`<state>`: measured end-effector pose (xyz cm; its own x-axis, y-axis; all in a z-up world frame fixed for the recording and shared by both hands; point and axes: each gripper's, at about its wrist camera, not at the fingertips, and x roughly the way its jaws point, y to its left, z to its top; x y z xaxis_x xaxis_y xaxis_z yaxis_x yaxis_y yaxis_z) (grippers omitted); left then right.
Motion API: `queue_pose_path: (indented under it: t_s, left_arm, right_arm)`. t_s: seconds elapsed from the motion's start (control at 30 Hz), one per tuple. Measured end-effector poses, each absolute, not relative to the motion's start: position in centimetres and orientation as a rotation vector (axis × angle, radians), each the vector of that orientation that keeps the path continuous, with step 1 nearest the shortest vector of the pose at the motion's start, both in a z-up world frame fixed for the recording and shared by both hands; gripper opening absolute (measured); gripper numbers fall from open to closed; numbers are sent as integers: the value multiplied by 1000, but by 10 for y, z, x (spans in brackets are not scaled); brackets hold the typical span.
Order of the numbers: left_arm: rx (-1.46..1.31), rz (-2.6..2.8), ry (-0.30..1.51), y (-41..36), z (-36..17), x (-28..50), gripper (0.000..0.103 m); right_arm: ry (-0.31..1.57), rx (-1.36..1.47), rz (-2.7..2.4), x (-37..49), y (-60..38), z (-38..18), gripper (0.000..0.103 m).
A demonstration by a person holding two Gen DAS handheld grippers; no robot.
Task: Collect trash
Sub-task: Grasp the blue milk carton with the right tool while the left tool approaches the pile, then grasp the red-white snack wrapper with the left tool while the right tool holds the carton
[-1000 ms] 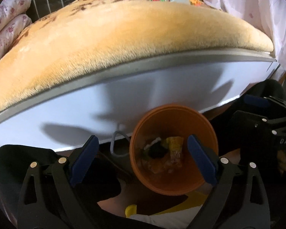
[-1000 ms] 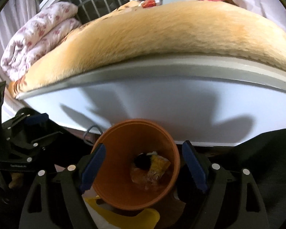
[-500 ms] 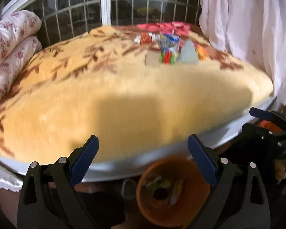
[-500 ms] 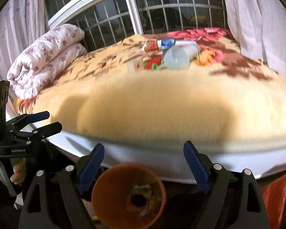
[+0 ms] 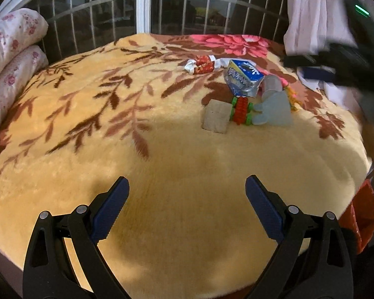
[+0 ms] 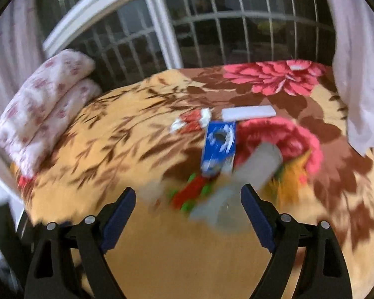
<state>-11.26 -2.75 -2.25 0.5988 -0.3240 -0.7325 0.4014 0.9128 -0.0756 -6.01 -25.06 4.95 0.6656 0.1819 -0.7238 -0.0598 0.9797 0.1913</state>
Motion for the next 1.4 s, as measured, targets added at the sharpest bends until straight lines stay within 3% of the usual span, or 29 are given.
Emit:
queue_pose_path:
  t_s: [0.27, 0.33, 0.43, 0.57, 0.93, 1.2, 1.4]
  left_arm:
    - [87, -425, 867, -29, -36, -91, 92]
    - [68, -430, 883, -27, -39, -86, 92]
    - [53, -431, 888, -25, -41, -82, 92]
    - [57, -426, 898, -28, -41, -76, 92]
    - [158, -503, 792, -47, 10, -26, 92]
    - [364, -710, 851, -123, -3, 70, 92]
    - [416, -710, 848, -157, -17, 128, 92]
  right_arm:
    - [1045, 180, 54, 79, -268, 9, 83]
    - [1116, 158, 49, 94, -265, -9, 77]
    - [1205, 53, 41, 105, -251, -34, 51]
    - [1196, 1, 34, 101, -246, -36, 47]
    - [802, 146, 128, -43, -280, 64, 48]
    - [769, 187, 103, -159, -290, 52, 48]
    - [787, 246, 86, -193, -298, 30, 48]
